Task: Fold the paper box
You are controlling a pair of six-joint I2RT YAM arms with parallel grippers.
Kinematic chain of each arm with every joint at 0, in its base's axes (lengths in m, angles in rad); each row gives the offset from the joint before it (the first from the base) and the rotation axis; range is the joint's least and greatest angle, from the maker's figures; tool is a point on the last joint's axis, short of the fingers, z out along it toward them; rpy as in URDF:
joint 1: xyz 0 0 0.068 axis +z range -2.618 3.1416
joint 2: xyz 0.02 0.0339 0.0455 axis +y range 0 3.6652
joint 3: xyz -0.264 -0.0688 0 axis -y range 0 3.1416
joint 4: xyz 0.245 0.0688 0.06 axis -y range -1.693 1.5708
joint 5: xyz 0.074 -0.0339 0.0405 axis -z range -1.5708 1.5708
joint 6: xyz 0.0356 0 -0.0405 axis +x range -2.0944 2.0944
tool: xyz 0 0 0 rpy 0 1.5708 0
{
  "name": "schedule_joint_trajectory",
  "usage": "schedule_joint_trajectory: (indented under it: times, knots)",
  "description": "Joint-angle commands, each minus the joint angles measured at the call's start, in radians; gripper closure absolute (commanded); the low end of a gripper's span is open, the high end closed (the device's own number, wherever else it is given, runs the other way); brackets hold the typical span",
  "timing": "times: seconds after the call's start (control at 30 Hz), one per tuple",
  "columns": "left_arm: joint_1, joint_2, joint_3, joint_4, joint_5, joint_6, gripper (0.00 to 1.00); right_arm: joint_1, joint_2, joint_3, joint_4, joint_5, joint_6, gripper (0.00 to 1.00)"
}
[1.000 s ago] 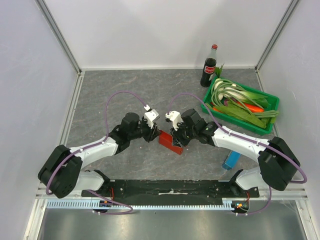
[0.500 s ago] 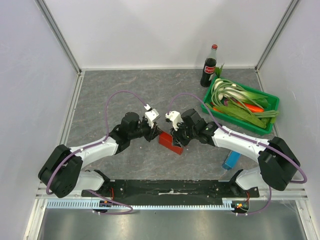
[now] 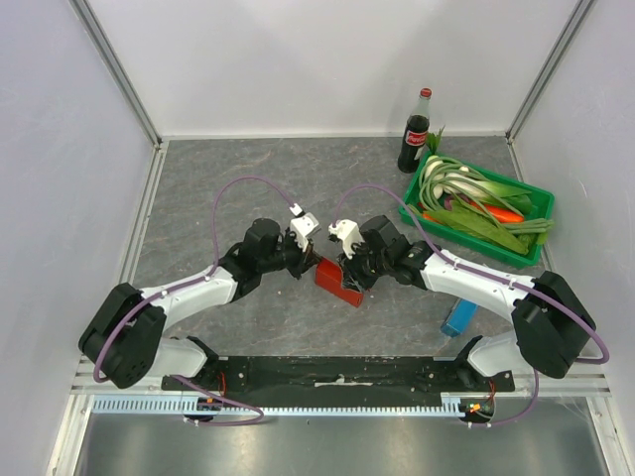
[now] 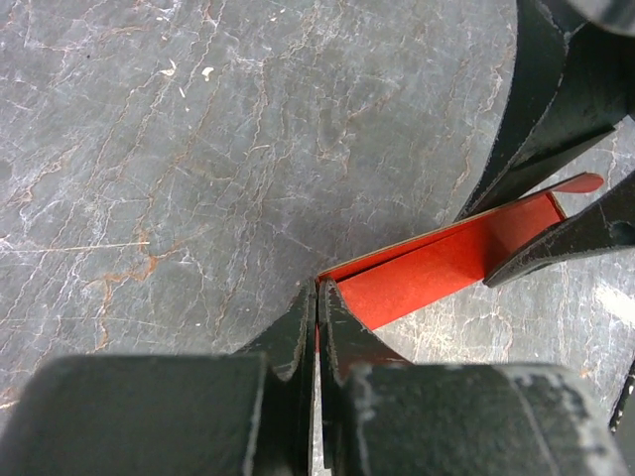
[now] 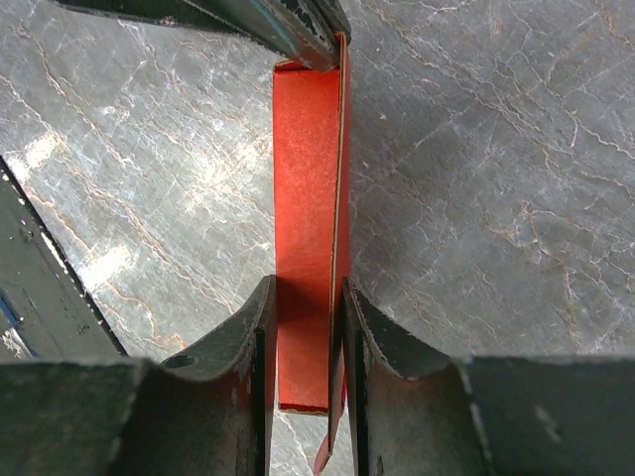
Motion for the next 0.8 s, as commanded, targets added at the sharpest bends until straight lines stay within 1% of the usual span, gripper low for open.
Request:
schedule_joint_trajectory:
  times: [0.0, 0.03, 0.1, 0.17, 0.33, 0.43, 0.5, 0.77]
  knots:
    - [-0.015, 0.022, 0.059, -0.011, -0.064, -0.075, 0.98, 0.002, 0.018, -0.001, -0.057, -0.017, -0.002, 0.85]
    - [-0.022, 0.020, 0.059, -0.017, -0.073, -0.083, 0.98, 0.003, 0.018, -0.001, -0.057, -0.017, -0.001, 0.85]
    - [-0.028, 0.019, 0.054, -0.020, -0.138, -0.141, 0.98, 0.002, 0.018, 0.001, -0.057, -0.018, 0.001, 0.85]
    - [-0.032, 0.019, 0.054, -0.041, -0.135, -0.184, 0.98, 0.002, 0.015, 0.001, -0.057, -0.018, 0.002, 0.85]
    - [-0.085, -0.007, 0.016, -0.040, -0.256, -0.268, 0.98, 0.003, 0.010, 0.001, -0.048, -0.015, 0.013, 0.86]
    - [-0.148, -0.020, -0.007, -0.014, -0.303, -0.270, 0.98, 0.003, 0.012, 0.007, -0.043, -0.011, 0.025, 0.87]
    - [-0.185, -0.024, -0.020, -0.009, -0.362, -0.265, 0.98, 0.003, 0.015, 0.010, -0.038, -0.008, 0.033, 0.87]
    - [-0.203, -0.070, -0.101, 0.015, -0.435, -0.256, 0.98, 0.003, 0.000, 0.021, -0.051, 0.042, 0.013, 0.85]
